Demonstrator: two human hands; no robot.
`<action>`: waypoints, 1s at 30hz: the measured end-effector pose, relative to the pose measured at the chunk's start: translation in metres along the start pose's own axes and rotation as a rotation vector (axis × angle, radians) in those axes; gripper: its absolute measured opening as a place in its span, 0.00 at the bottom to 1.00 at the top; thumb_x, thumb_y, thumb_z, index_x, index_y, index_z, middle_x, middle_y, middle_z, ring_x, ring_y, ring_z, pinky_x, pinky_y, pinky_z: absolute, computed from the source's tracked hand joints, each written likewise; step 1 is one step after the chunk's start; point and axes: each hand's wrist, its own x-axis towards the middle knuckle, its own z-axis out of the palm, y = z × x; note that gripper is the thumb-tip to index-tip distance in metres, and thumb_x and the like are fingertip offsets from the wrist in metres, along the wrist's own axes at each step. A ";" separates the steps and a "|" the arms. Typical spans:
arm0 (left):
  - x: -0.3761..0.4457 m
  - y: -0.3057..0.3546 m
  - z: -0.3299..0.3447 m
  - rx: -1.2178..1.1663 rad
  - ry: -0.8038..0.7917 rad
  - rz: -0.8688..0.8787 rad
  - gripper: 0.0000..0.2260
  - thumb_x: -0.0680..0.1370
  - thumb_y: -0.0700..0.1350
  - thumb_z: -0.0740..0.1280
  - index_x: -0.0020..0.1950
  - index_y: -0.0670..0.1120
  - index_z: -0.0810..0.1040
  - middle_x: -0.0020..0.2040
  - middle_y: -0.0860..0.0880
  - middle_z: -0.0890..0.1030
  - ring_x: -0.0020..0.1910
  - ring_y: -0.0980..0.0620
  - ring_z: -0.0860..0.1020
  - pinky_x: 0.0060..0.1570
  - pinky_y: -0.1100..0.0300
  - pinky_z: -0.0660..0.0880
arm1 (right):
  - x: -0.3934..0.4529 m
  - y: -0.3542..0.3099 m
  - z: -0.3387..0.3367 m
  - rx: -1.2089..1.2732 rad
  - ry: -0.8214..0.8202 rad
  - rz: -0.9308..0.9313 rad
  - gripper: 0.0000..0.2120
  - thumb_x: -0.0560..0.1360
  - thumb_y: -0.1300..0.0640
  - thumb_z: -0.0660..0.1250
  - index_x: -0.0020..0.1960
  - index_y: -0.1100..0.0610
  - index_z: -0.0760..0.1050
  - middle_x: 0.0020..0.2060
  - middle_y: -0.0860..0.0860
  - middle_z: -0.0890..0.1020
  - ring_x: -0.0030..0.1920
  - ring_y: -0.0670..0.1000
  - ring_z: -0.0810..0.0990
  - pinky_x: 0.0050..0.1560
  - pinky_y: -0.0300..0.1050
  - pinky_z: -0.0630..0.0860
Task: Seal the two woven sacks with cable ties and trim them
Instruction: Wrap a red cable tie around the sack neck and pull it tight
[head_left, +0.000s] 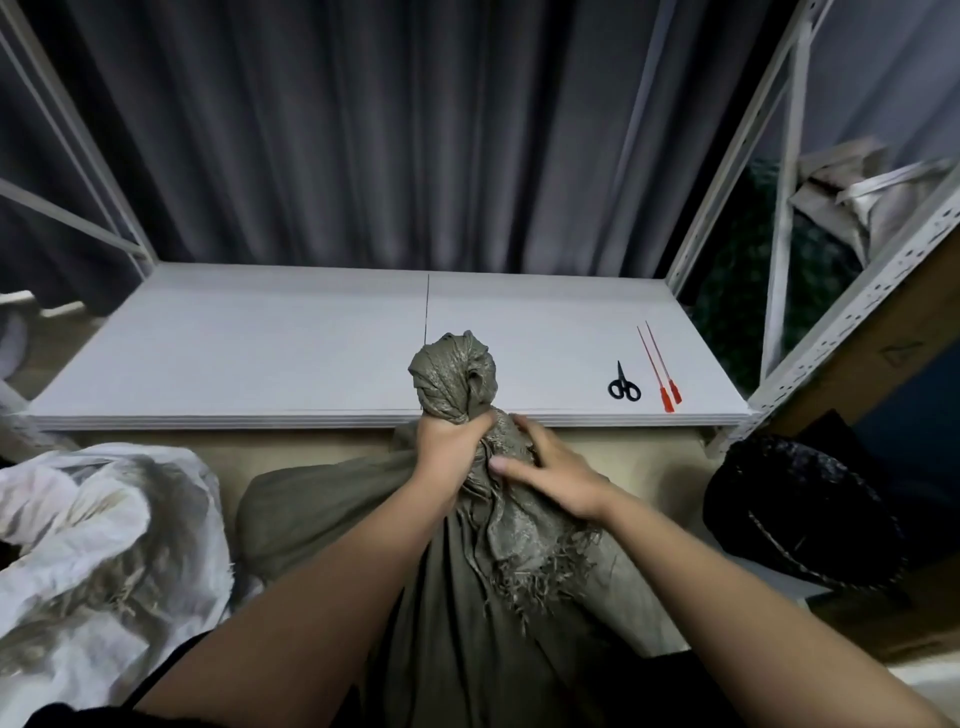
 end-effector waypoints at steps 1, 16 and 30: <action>0.003 0.000 0.003 0.051 0.008 -0.006 0.10 0.70 0.35 0.72 0.50 0.44 0.80 0.46 0.47 0.81 0.47 0.50 0.80 0.40 0.69 0.74 | 0.003 0.001 -0.011 0.060 0.032 -0.013 0.45 0.62 0.23 0.56 0.73 0.44 0.60 0.73 0.49 0.66 0.72 0.50 0.65 0.72 0.52 0.62; 0.103 -0.075 0.094 0.560 0.044 -0.064 0.10 0.68 0.49 0.74 0.39 0.47 0.75 0.38 0.49 0.78 0.43 0.46 0.78 0.45 0.59 0.72 | 0.137 0.219 -0.104 -0.336 0.433 0.442 0.14 0.77 0.58 0.61 0.62 0.58 0.75 0.59 0.58 0.78 0.58 0.60 0.76 0.52 0.49 0.73; 0.137 -0.116 0.101 0.521 -0.037 0.017 0.13 0.70 0.42 0.73 0.34 0.56 0.72 0.35 0.60 0.74 0.35 0.67 0.70 0.35 0.67 0.67 | 0.204 0.325 -0.100 -0.609 0.443 0.469 0.24 0.74 0.63 0.62 0.69 0.55 0.60 0.67 0.60 0.63 0.64 0.63 0.67 0.57 0.61 0.71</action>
